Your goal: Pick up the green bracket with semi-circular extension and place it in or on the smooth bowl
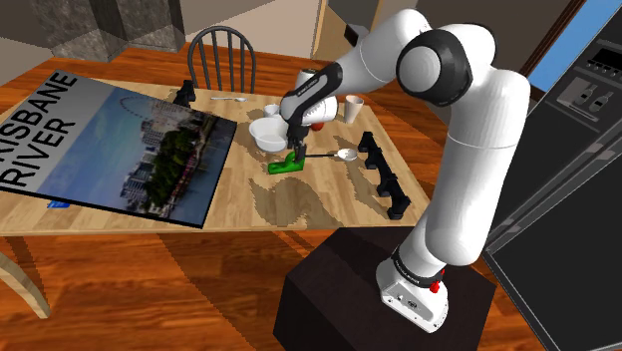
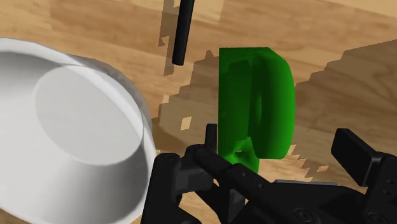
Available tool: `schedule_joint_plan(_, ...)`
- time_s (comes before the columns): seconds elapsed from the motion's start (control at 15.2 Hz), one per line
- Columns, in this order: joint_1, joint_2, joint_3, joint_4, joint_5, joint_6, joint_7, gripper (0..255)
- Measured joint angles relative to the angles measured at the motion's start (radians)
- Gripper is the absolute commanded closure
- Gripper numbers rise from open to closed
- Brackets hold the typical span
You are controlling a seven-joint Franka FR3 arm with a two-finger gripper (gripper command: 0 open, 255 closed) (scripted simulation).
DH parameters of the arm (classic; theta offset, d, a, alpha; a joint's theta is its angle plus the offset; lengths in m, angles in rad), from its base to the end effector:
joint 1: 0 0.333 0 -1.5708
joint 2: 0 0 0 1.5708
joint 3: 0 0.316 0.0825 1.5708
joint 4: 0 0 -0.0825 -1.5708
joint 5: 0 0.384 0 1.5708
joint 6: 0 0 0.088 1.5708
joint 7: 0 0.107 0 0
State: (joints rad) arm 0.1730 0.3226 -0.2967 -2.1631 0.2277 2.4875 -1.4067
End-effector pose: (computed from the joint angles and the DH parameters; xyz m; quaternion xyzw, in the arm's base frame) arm 0.5629 -0.0702 0.2535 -0.8473 -0.5305 -0.0247 0.0092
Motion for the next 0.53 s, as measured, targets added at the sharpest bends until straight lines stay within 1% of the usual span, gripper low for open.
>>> schedule_joint_plan(0.2, -0.006, 0.032, 0.01, 0.003, 0.018, 0.027, -0.012, 0)
schedule_joint_plan(0.53, -0.009, 0.041, 0.013, 0.002, 0.024, 0.037, -0.018, 0)
